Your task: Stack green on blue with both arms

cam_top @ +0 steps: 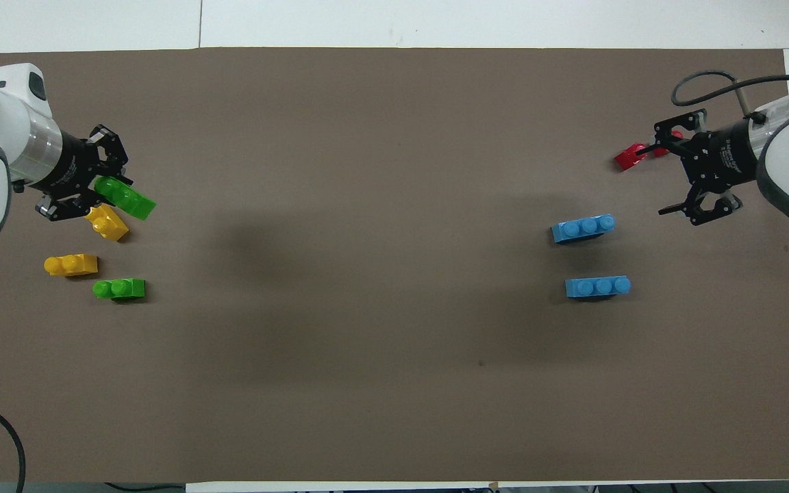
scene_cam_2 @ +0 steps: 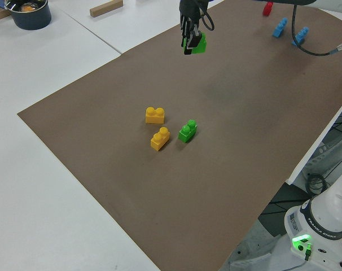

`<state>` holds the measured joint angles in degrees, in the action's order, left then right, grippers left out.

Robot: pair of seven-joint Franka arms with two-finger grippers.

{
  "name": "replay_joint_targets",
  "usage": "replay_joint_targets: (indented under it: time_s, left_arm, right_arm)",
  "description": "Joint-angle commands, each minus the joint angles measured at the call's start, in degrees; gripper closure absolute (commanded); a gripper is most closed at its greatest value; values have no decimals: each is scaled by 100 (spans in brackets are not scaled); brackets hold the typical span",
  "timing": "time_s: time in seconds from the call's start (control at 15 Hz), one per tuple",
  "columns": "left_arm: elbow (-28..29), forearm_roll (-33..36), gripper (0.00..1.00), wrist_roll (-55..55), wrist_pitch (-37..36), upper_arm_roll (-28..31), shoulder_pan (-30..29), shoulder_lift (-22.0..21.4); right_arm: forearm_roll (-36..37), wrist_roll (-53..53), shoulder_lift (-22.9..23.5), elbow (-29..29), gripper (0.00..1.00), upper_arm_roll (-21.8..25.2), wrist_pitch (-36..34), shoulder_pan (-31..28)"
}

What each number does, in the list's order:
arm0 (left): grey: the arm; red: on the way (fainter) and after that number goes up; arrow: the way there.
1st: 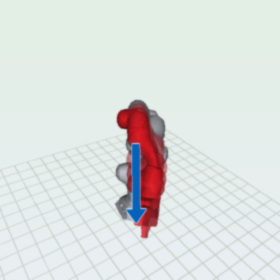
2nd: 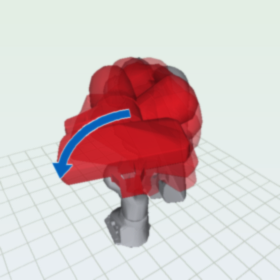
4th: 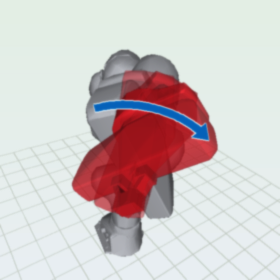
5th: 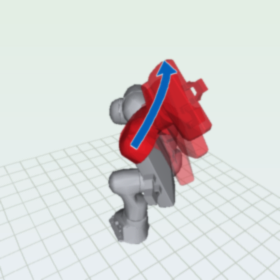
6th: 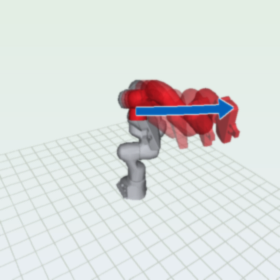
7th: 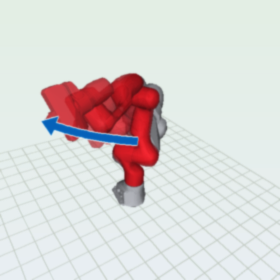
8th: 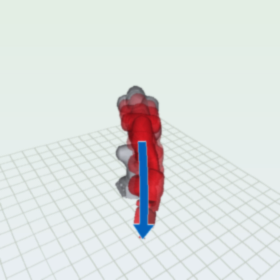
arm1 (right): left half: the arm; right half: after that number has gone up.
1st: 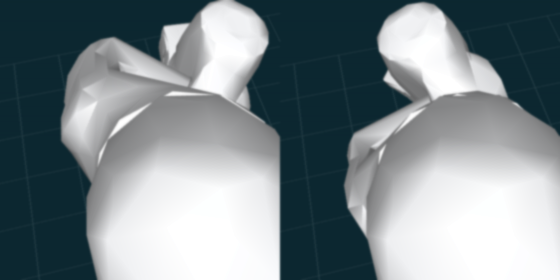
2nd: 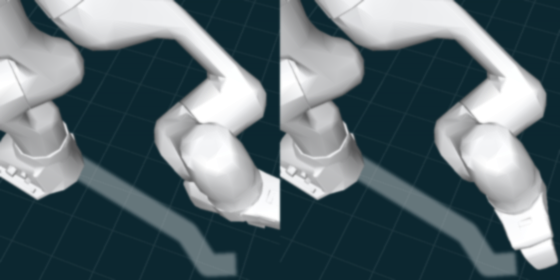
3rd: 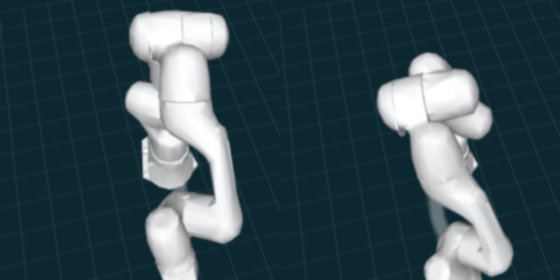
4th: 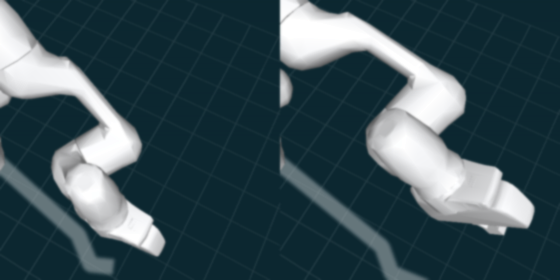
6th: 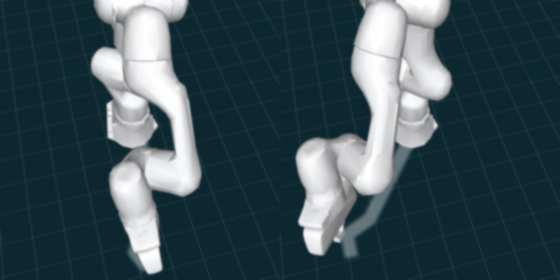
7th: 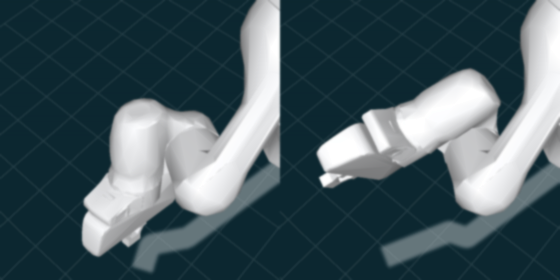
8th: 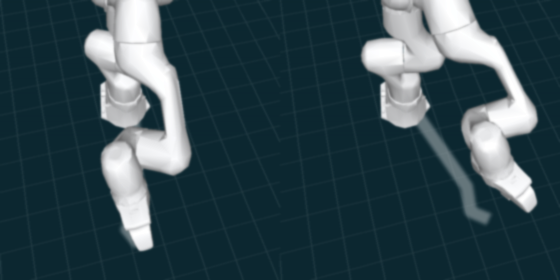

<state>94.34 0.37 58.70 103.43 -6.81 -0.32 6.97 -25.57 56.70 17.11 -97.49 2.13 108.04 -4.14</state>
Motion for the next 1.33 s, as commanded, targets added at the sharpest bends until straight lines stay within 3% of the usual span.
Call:
replay_joint_targets:
  time_s: [0.0, 0.4, 1.27]
  left_arm:
    - [23, -80, 100, 377, -226, 5, 75, -433]
    - [-3, -107, 100, 1178, -911, -109, 216, -618]
    - [14, -265, 100, 1187, -938, -110, 207, -706]
  right_arm:
    - [-553, 122, 257, 19, 1, -28, 51, -174]
    - [-800, 561, 504, -138, 1, -37, -37, -228]
    - [-818, 289, 328, -1000, 0, -37, 305, -210]
